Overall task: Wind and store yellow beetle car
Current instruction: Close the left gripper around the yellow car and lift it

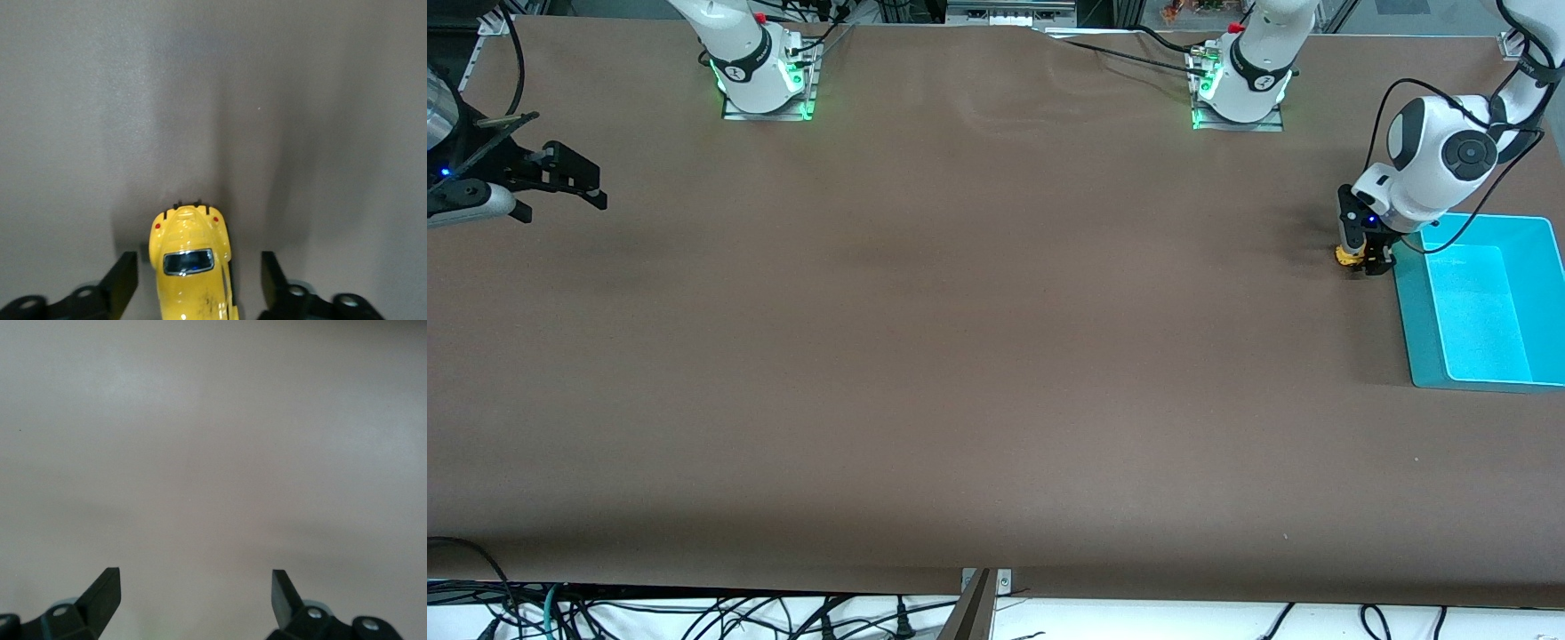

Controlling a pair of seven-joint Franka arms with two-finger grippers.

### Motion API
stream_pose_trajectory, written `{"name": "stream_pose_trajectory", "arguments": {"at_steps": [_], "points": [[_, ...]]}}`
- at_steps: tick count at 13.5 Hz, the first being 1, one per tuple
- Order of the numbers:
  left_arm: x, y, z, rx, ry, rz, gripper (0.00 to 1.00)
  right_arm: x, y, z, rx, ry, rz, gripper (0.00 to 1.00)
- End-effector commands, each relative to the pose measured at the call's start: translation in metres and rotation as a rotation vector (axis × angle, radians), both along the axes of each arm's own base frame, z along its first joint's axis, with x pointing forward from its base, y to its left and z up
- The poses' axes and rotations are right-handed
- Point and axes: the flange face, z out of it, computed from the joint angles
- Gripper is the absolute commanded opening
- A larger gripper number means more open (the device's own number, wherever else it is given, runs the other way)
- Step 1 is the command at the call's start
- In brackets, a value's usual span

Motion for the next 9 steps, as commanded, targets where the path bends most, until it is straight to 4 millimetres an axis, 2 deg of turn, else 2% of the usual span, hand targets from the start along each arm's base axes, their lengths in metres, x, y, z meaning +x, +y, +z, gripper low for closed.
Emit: {"name": "stream_pose_trajectory", "arguments": {"at_steps": [1,3,5,6,9], "points": [[-0.001,0.004,0.006,0.018,-0.021,-0.010,0.75,0.009,0.003,-0.006,0.004,0.015,0.000,1.00],[-0.002,0.007,0.006,0.027,-0.019,-0.026,0.64,0.017,0.007,-0.010,0.009,0.020,0.010,1.00],[-0.007,0.021,0.009,0.047,-0.021,-0.031,0.35,0.027,0.005,-0.016,0.022,0.031,0.010,1.00],[-0.006,0.021,0.010,0.050,-0.024,-0.033,0.26,0.027,0.004,-0.016,0.024,0.033,0.010,1.00],[0.002,0.025,0.018,0.062,-0.046,-0.021,0.22,0.029,-0.002,-0.013,0.051,0.018,0.022,1.00]]}}
